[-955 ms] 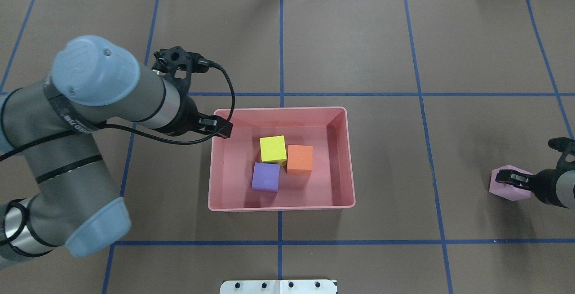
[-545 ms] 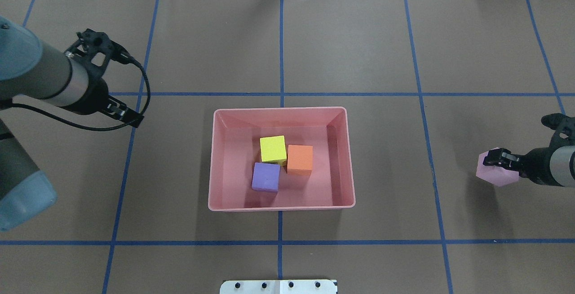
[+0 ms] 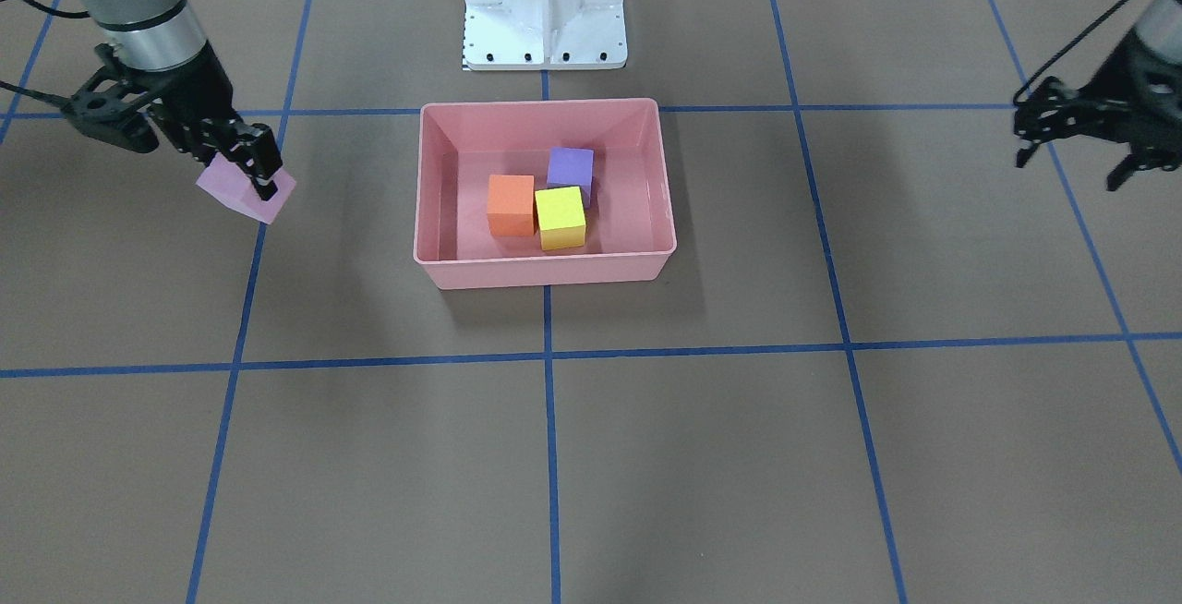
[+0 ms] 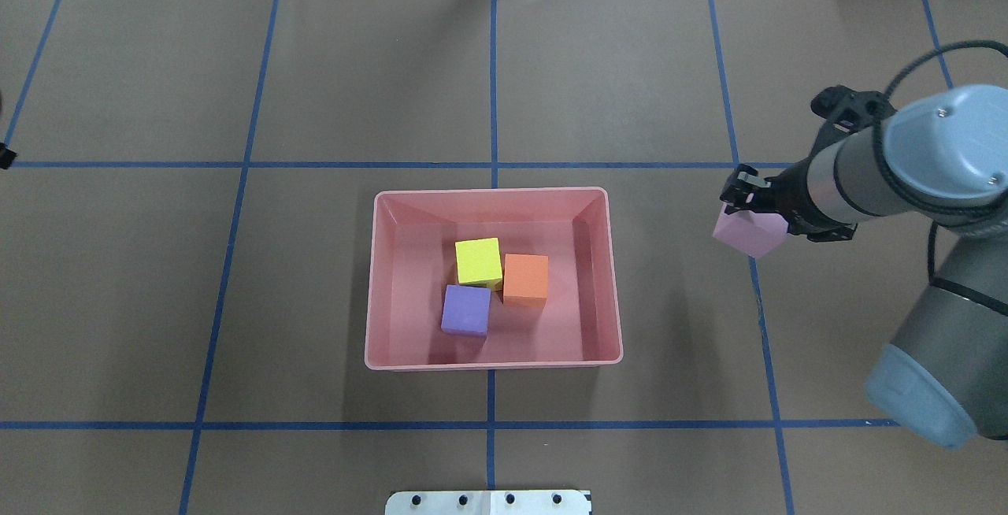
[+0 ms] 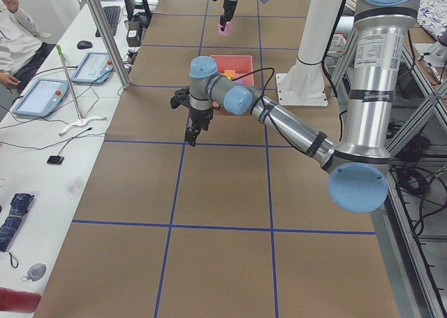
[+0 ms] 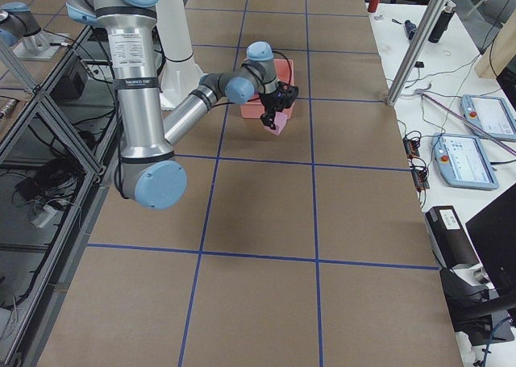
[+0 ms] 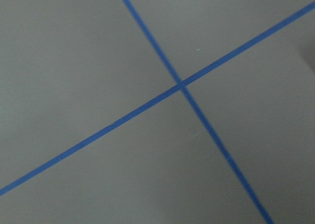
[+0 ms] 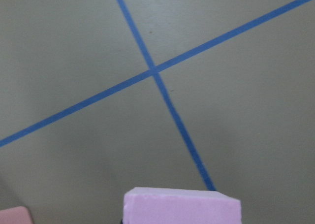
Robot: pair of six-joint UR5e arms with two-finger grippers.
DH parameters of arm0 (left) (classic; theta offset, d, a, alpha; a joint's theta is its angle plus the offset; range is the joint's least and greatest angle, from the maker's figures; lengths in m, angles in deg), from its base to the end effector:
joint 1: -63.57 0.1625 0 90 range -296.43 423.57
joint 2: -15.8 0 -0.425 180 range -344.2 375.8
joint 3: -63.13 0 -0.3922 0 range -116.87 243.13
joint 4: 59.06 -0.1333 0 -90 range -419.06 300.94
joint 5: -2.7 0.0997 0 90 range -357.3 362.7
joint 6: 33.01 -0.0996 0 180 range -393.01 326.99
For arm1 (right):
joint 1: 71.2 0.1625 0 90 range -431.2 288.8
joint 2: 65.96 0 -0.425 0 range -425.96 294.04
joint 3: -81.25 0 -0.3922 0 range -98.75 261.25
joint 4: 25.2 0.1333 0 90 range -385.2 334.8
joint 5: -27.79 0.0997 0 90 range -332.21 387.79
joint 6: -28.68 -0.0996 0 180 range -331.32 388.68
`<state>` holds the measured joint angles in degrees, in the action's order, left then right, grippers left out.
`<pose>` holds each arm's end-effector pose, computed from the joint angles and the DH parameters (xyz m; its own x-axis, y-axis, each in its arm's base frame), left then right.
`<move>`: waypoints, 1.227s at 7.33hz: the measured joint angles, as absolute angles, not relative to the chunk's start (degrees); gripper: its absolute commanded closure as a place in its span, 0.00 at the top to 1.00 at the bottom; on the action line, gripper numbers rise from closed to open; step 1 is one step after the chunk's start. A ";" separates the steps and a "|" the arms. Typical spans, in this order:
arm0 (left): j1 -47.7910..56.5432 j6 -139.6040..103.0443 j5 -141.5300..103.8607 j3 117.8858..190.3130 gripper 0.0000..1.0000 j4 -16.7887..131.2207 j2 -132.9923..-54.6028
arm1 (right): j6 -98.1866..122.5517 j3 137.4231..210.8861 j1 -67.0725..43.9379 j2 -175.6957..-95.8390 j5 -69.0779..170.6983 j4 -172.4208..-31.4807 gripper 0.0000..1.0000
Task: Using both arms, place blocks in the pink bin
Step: 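Carry the pink cube into the bin and release it with the right gripper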
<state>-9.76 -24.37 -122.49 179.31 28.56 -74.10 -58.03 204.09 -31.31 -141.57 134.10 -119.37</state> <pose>0.0637 -0.4773 0.4495 0.7478 0.3194 -0.5821 -0.1521 0.9358 0.3181 -0.3238 -0.4079 0.2880 0.5866 0.4185 0.6934 -0.4354 0.8848 -0.1657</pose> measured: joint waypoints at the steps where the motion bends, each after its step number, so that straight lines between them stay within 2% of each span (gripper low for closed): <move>1: -15.25 -26.87 -122.93 176.45 1.00 29.58 -71.39 | -58.78 204.10 -33.24 -134.21 133.81 -127.55 0.00; 2: -20.86 -33.18 -123.63 171.68 1.00 32.31 -70.03 | -60.31 203.57 -35.44 -128.98 133.11 -132.01 0.00; 3: -25.52 -39.91 -125.14 166.76 1.00 34.89 -69.87 | -62.06 202.48 -37.92 -125.51 131.54 -133.79 0.12; 4: -28.51 -44.60 -127.08 163.11 1.00 36.19 -69.92 | -63.62 201.23 -40.57 -123.14 129.71 -134.44 0.60; 5: -30.08 -46.70 -128.12 161.27 1.00 36.59 -69.96 | -64.78 200.49 -43.40 -121.98 128.26 -134.85 1.00; 7: -30.89 -47.39 -128.63 159.82 1.00 36.67 -69.99 | -66.78 200.44 -49.27 -121.88 122.74 -136.06 1.00; 9: -30.98 -47.62 -128.81 158.11 1.00 37.17 -69.59 | -65.90 201.72 -49.31 -121.87 121.06 -138.25 1.00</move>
